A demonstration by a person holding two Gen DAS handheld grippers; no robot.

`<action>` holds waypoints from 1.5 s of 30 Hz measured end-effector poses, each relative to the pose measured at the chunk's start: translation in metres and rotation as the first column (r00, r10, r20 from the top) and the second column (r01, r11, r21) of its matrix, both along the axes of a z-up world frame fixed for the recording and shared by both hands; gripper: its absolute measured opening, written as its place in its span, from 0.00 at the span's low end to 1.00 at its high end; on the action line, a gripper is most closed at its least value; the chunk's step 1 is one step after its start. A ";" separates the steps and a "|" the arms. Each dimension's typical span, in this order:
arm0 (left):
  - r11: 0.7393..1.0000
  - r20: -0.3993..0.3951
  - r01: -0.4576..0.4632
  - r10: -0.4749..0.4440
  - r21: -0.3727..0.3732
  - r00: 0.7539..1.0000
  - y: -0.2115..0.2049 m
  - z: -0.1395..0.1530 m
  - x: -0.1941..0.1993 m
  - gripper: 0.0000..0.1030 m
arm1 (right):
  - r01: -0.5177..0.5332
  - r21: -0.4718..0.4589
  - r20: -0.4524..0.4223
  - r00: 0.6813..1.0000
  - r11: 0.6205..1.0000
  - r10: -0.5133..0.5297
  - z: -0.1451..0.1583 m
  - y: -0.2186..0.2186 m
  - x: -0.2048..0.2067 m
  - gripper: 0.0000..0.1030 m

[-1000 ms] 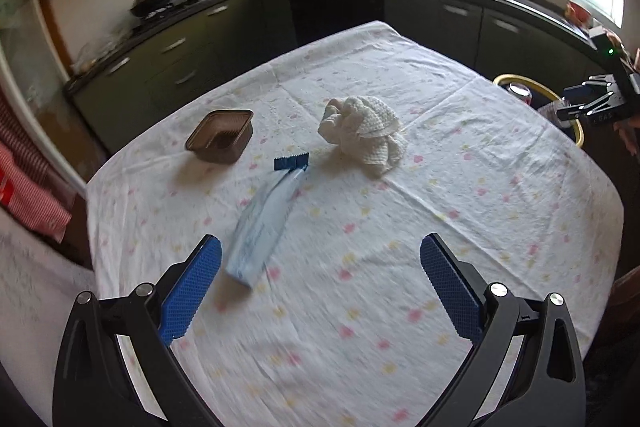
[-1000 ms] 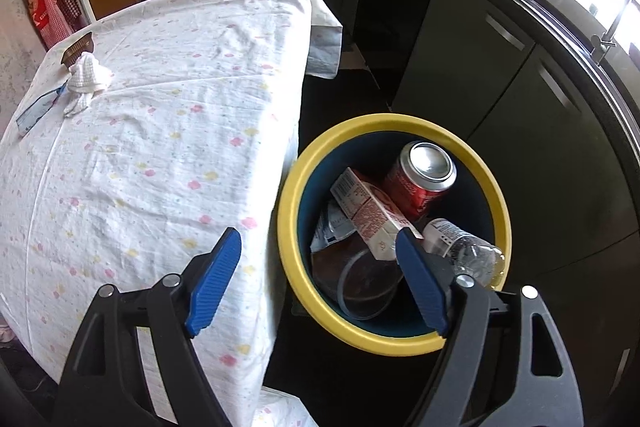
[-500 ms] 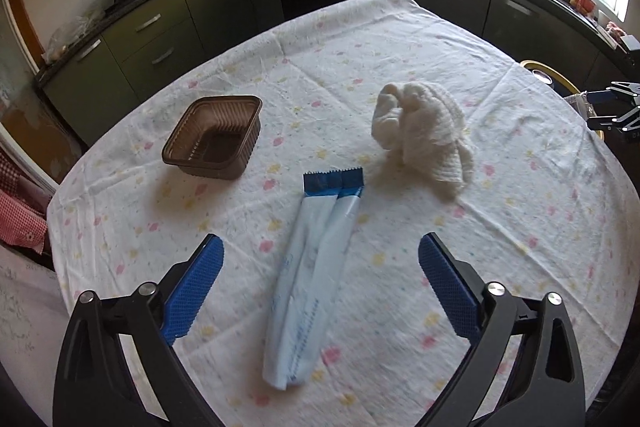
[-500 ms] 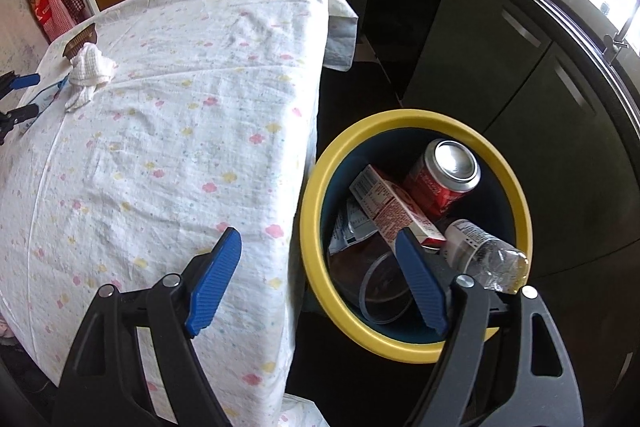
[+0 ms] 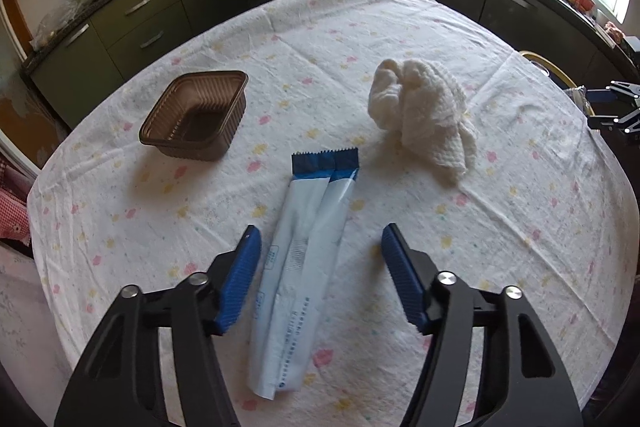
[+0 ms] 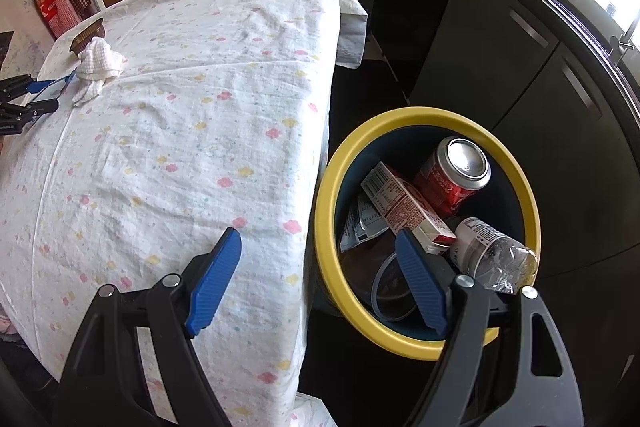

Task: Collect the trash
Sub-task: 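Move the left tool toward the blue tube on the table, then close the left tool on the blue tube and lift it, then carry the blue tube over the bin and open the left tool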

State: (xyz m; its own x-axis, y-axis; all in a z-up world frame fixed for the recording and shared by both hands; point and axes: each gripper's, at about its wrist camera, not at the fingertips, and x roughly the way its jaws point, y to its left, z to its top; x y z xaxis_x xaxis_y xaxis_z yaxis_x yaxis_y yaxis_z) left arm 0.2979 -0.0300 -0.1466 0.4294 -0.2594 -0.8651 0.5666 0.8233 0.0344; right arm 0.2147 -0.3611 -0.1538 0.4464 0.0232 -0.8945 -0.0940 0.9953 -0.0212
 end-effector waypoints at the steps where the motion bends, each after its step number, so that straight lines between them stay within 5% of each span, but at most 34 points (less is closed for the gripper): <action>1: 1.000 -0.007 -0.002 0.002 -0.011 1.000 0.000 0.000 -0.001 0.54 | -0.001 0.001 0.000 1.000 1.000 0.001 0.000 0.000 -0.001 0.73; 9: 0.999 -0.011 -0.039 0.038 -0.020 0.999 0.001 0.003 -0.008 0.29 | -0.010 0.013 0.001 1.000 1.000 0.010 0.003 0.000 -0.007 0.73; 16: 0.996 -0.026 -0.072 0.071 -0.044 0.997 0.006 0.006 -0.013 0.26 | -0.010 0.023 0.013 1.000 1.000 0.009 0.006 -0.002 -0.014 0.73; 25: 0.997 0.014 0.018 -0.017 -0.069 1.000 -0.029 0.036 -0.044 0.25 | 0.024 0.046 0.033 0.999 0.999 -0.026 0.010 -0.015 -0.023 0.73; 32: 0.977 0.002 0.196 -0.196 -0.090 0.981 -0.113 0.056 -0.065 0.25 | 0.096 0.059 0.036 0.994 0.994 -0.098 0.005 -0.044 -0.035 0.73; 45: 0.859 -0.022 0.497 -0.503 -0.124 0.864 -0.335 0.060 -0.071 0.26 | 0.241 0.114 0.066 0.966 0.964 -0.250 0.002 -0.123 -0.084 0.73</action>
State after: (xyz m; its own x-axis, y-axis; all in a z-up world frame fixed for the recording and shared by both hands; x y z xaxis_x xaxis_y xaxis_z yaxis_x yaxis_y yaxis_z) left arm 0.2274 -0.3654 -0.0862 0.1716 -0.5220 -0.8355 0.9014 0.4255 -0.0807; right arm 0.1305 -0.4843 -0.1517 0.5193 -0.0051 -0.8546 0.1513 0.9847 0.0860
